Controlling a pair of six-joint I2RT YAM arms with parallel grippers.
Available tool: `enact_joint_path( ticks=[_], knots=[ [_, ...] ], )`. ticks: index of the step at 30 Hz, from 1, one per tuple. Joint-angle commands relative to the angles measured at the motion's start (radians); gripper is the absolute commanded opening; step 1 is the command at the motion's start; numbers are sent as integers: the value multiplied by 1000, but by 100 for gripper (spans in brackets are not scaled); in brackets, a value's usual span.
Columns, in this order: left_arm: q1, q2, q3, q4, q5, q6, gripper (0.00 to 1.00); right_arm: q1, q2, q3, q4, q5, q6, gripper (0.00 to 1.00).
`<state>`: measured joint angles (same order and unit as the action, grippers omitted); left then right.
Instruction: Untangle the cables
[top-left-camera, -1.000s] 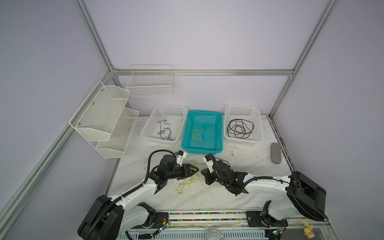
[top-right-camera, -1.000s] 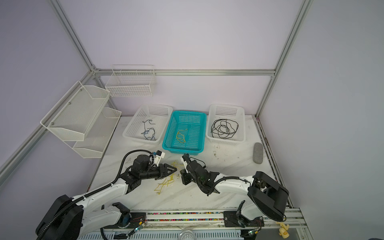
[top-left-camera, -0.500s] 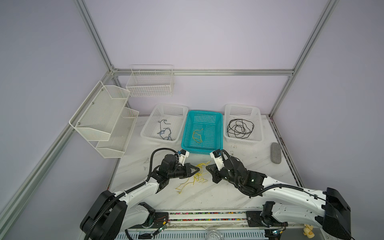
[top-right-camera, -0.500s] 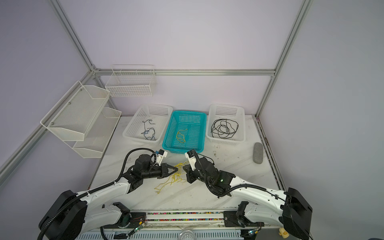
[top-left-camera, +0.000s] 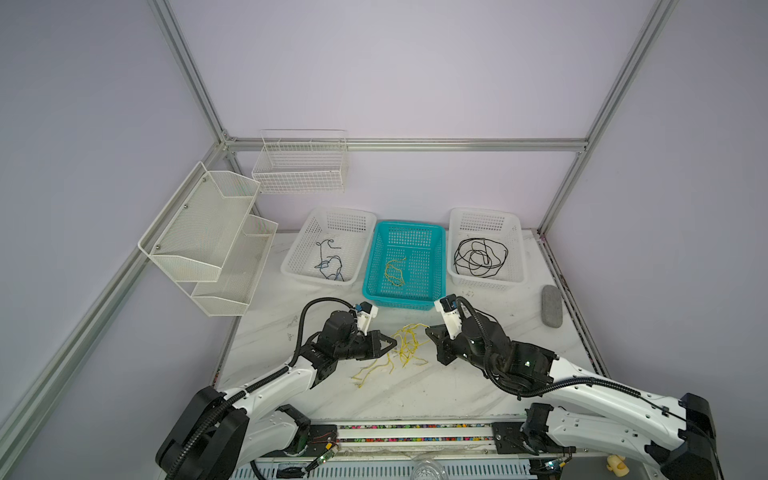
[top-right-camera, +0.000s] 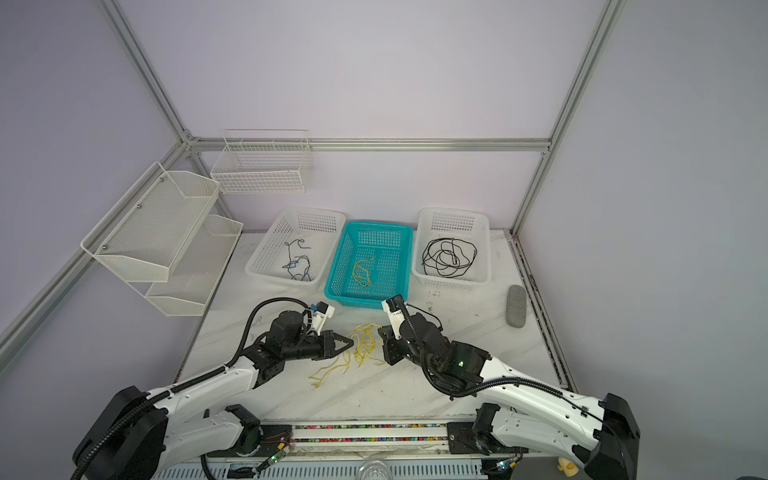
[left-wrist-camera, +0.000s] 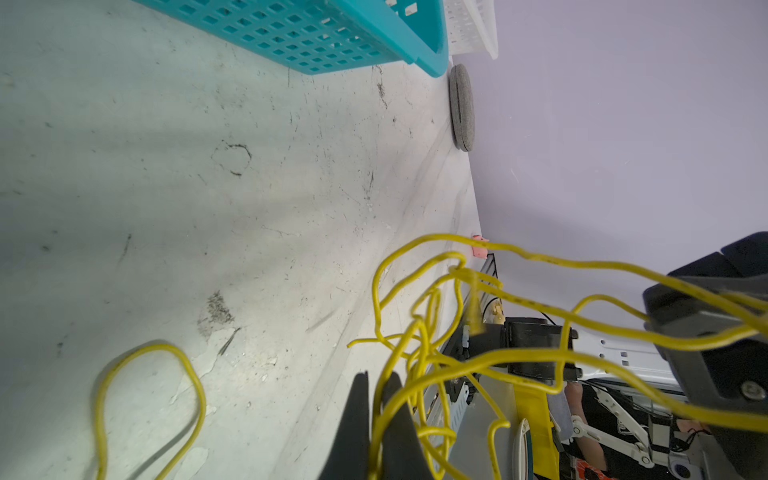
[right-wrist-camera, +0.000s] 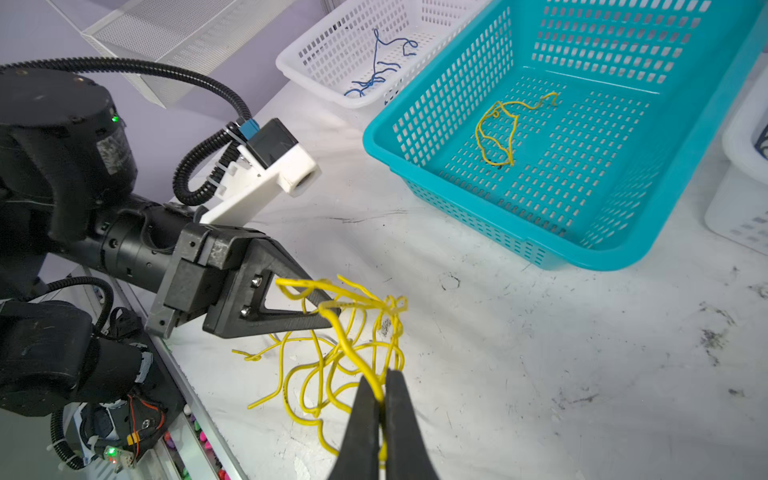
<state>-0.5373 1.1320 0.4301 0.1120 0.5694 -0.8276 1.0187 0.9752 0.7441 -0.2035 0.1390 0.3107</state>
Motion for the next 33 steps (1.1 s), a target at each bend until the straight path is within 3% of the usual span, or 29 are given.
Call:
enact_joint_path(
  ticks=[1, 7, 24, 33],
  knots=[
    [35, -34, -29, -184, -141, 14, 0, -6, -38, 53, -25, 165, 44, 0],
    [142, -193, -96, -194, -198, -80, 0, -19, -52, 11, -78, 283, 179, 0],
    [254, -512, -83, -445, -328, -95, 0, -242, -69, -81, -141, 202, 338, 0],
    [273, -583, -71, -527, -395, -83, 0, -284, -122, -87, -119, 156, 311, 0]
  ],
)
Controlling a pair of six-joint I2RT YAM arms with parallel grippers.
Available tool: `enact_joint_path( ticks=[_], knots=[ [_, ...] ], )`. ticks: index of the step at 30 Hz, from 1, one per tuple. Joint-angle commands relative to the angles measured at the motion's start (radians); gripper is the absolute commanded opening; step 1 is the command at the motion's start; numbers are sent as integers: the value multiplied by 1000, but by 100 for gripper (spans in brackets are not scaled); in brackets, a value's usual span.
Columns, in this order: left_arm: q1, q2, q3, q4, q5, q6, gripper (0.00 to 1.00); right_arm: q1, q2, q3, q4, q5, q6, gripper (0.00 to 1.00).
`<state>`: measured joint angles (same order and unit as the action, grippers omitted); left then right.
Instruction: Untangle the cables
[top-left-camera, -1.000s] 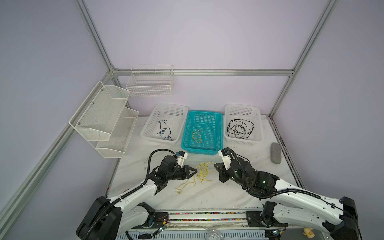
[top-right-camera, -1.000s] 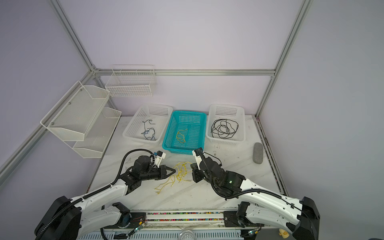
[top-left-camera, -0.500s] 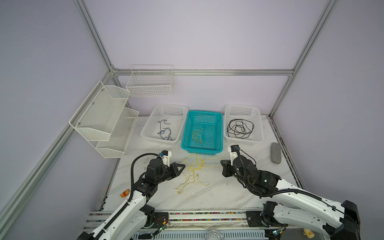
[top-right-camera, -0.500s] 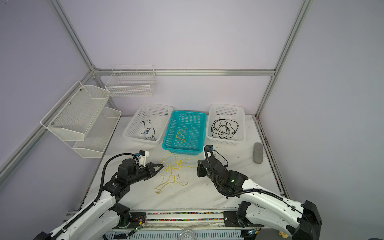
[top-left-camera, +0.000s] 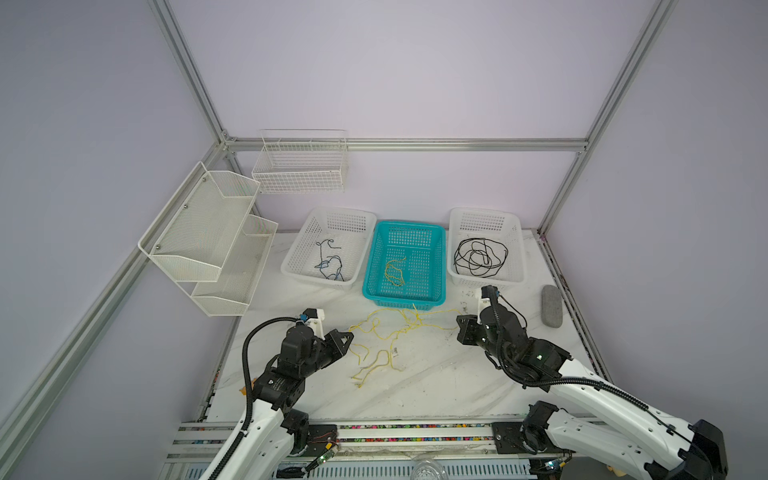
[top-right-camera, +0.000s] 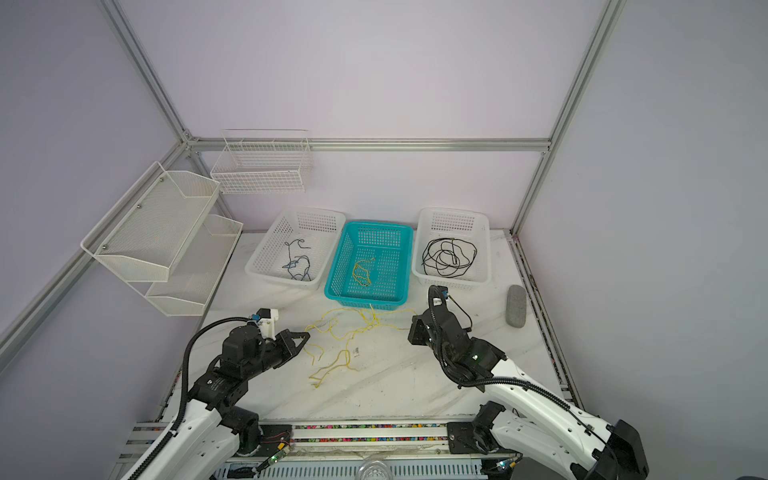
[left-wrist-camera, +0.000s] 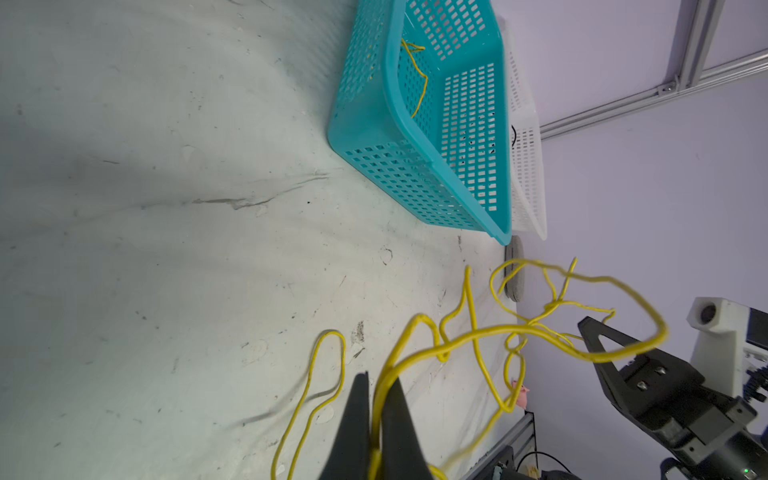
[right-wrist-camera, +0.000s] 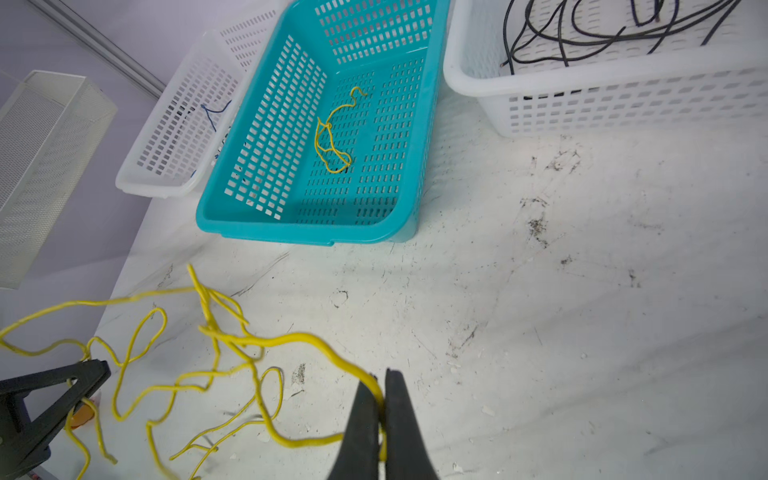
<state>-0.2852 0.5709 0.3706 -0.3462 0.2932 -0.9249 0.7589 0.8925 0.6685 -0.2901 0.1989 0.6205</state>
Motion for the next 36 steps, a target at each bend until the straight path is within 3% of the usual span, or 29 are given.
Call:
enact_joint_path(
  ticks=[1, 5, 10, 13, 20, 24, 34, 36],
  knots=[
    [22, -24, -17, -55, -108, 8, 0, -24, -48, -11, -27, 81, -10, 0],
    [23, -5, -13, -68, -121, 4, 0, -24, -38, -11, -23, 37, -33, 0],
    [22, 61, -63, 88, 0, -30, 0, -23, 9, -53, 156, -228, -129, 0],
    [23, 116, -59, 136, 50, -36, 0, -15, 49, -62, 244, -323, -140, 0],
    [23, 131, -43, 132, 0, -1, 0, 37, 110, -106, 387, -479, -209, 0],
    [23, 155, -43, 147, -13, 7, 0, 119, 183, -87, 363, -367, -222, 0],
    [36, 194, -33, 178, -74, 2, 0, 231, 240, -79, 384, -449, -286, 0],
    [41, 206, -23, 169, -93, 19, 0, 262, 214, -68, 351, -349, -278, 0]
  ],
)
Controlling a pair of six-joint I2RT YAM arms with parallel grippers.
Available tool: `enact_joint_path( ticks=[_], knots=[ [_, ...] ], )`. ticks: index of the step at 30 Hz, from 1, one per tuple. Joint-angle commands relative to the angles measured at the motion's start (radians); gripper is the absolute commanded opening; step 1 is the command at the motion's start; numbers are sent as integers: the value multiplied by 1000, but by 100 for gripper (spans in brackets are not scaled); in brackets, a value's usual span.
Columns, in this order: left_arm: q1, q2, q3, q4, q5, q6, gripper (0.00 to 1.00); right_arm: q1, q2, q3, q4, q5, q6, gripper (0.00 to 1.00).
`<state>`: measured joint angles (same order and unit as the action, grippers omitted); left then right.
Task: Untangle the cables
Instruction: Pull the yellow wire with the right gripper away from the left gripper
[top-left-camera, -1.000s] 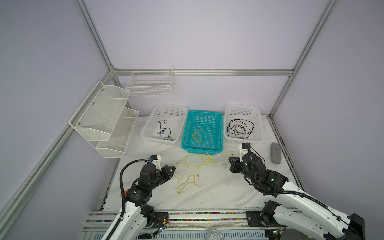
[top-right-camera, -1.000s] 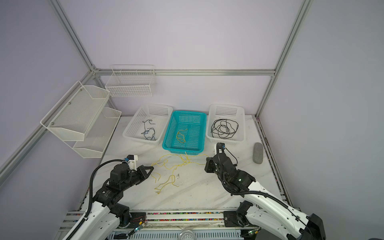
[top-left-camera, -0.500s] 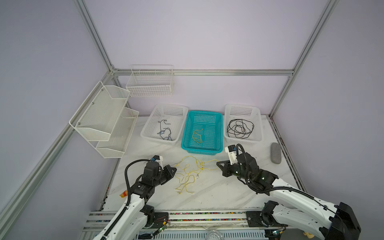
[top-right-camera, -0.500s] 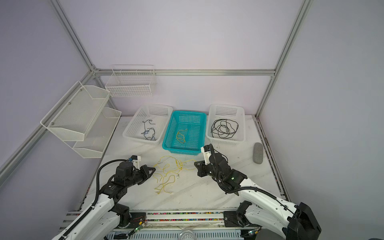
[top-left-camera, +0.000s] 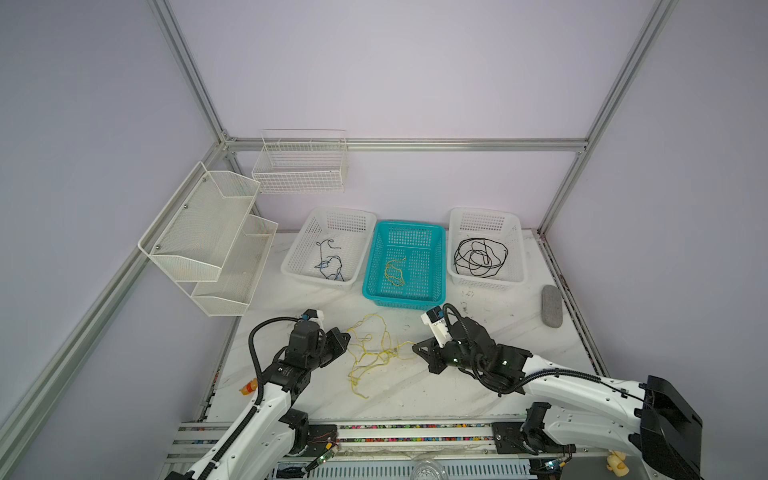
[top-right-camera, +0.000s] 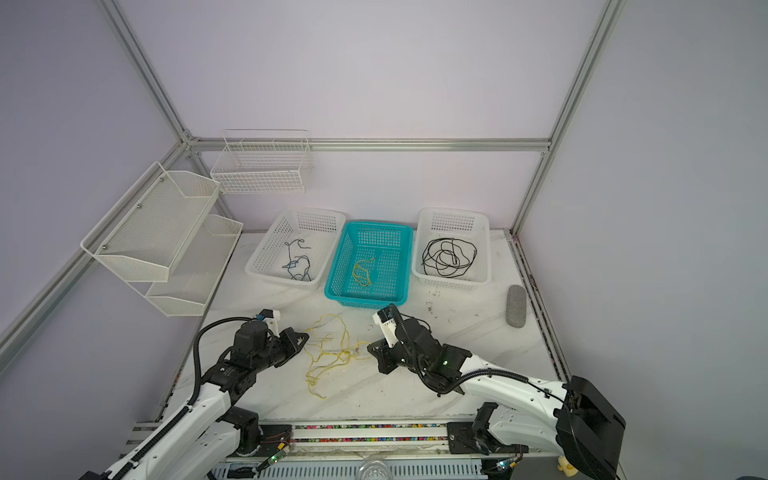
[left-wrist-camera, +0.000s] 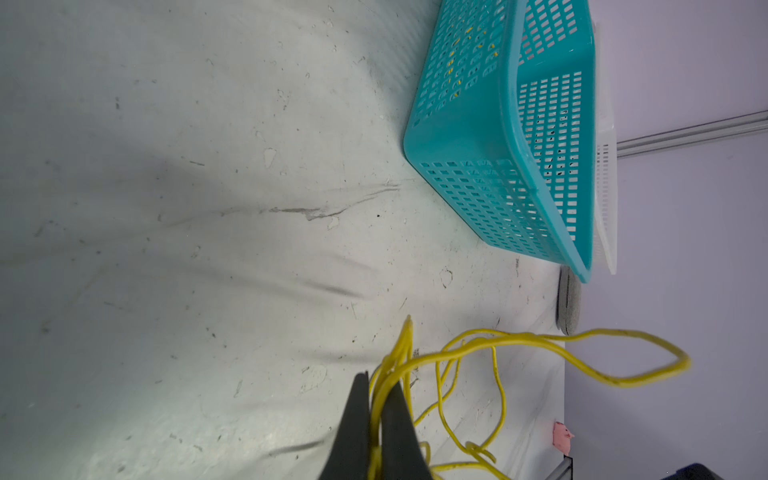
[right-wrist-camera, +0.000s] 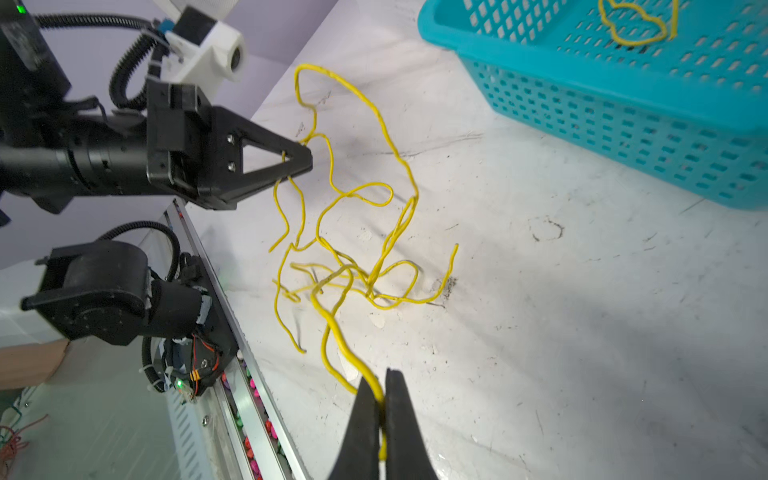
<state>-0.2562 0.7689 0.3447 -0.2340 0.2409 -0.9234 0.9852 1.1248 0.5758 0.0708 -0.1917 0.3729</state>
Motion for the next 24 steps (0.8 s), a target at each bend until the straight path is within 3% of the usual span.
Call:
enact_joint_path(
  ticks=[1, 10, 24],
  knots=[
    [15, 20, 9, 48, -51, 33, 0, 36, -64, 16, -11, 79, -25, 0],
    [58, 136, -1, 22, -73, 35, 0, 36, -471, 57, -119, 256, -24, 0],
    [80, 188, -2, -28, -79, 52, 0, 36, -642, 285, -329, 418, -59, 0]
  ],
)
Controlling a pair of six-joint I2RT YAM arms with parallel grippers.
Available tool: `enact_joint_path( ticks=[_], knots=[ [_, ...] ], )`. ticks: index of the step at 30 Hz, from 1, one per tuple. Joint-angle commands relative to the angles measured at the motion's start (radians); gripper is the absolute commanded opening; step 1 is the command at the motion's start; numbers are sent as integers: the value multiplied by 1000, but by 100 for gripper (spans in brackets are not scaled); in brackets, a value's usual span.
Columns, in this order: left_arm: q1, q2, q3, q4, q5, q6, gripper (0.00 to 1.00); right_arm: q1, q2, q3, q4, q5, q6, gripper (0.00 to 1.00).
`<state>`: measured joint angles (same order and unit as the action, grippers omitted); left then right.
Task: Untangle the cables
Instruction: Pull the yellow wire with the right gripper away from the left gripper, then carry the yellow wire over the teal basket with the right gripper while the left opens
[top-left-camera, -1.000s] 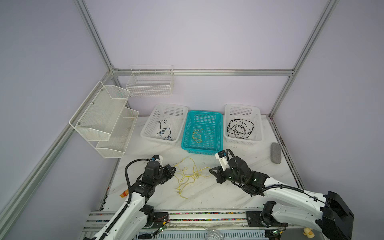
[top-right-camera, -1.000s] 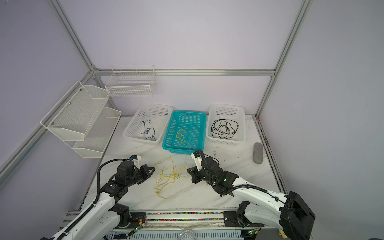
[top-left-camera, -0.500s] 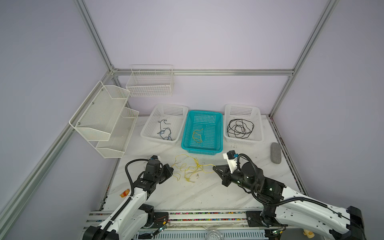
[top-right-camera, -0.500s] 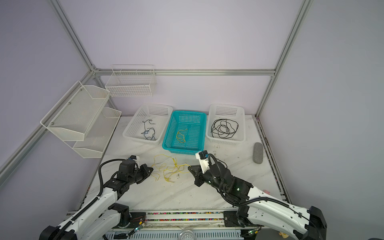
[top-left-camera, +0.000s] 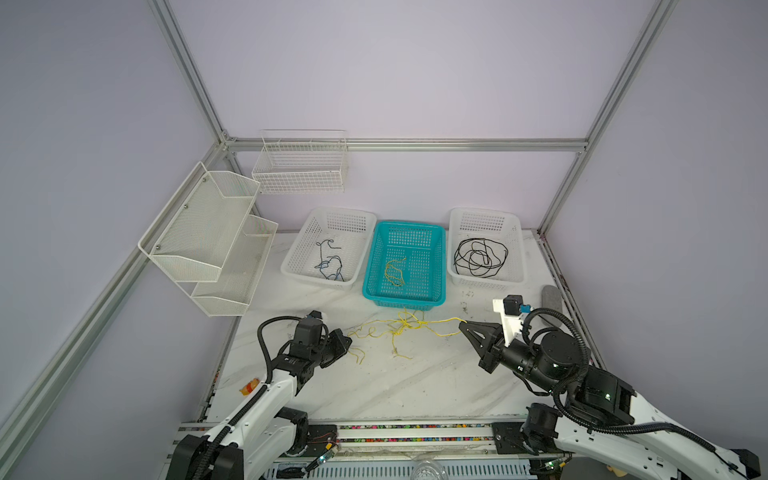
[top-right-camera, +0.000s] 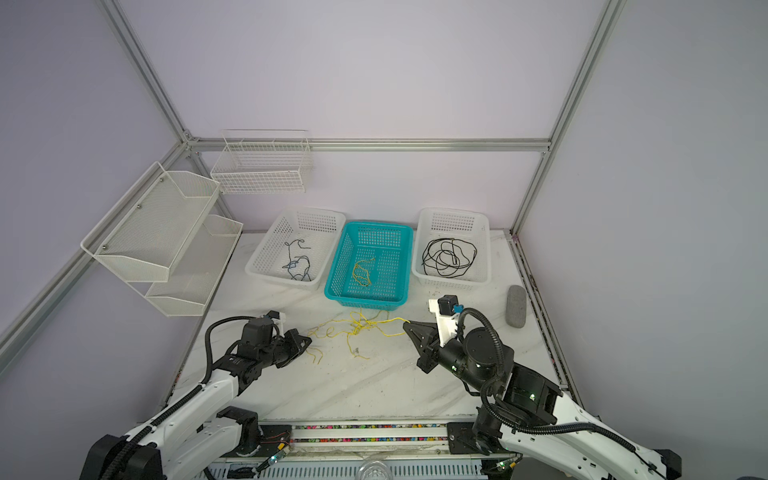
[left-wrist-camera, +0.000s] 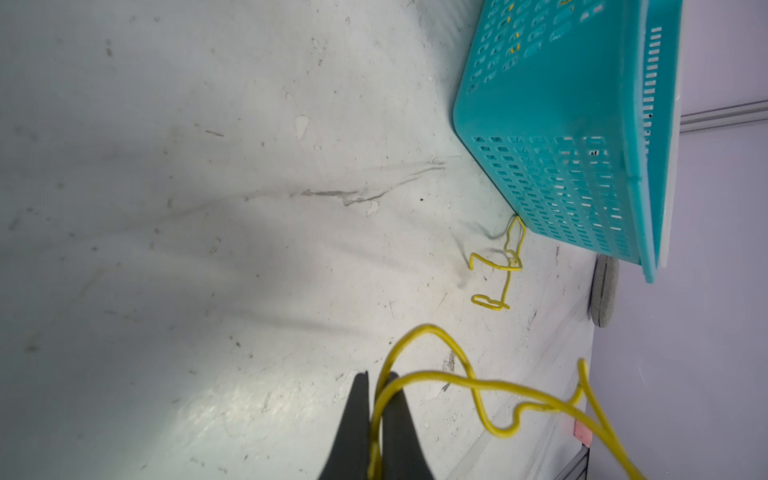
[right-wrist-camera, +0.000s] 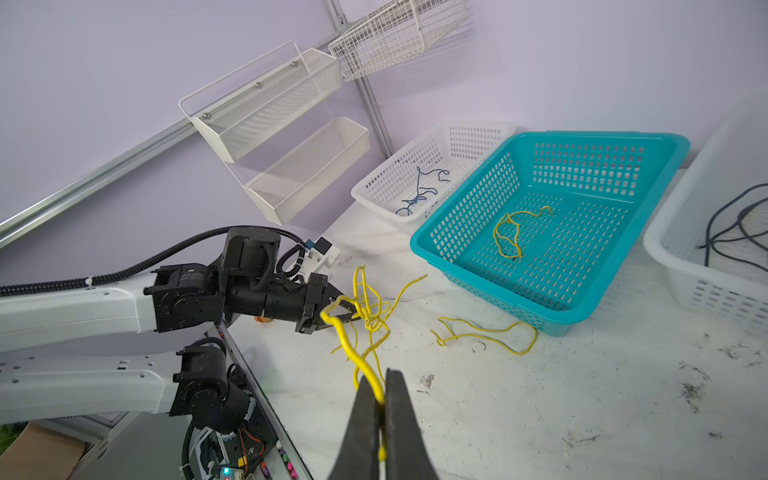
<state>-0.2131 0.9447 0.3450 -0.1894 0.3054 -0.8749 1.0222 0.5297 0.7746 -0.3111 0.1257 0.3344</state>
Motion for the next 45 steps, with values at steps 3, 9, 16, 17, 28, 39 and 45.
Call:
enact_joint_path(
  ticks=[3, 9, 16, 17, 28, 39, 45],
  knots=[
    [37, 15, -10, -45, -100, 10, 0, 0, -41, 85, 53, 104, -18, 0],
    [37, 35, 4, -6, 34, 4, 4, -1, 12, 26, 113, 40, -11, 0],
    [37, -78, 61, -77, 89, 10, 51, -1, 97, -19, 185, -33, -10, 0],
    [37, -101, 71, -94, 89, 15, 56, -1, 102, -25, 189, -33, -13, 0],
    [37, -295, 169, -134, 125, 102, 84, -1, 185, -50, 245, -116, -12, 0],
    [32, -266, 143, 31, 316, 37, 84, -1, 159, -44, 270, -88, -2, 0],
    [32, -275, 125, 26, 272, 40, 84, -1, 157, -37, 290, 84, 35, 0]
  ],
)
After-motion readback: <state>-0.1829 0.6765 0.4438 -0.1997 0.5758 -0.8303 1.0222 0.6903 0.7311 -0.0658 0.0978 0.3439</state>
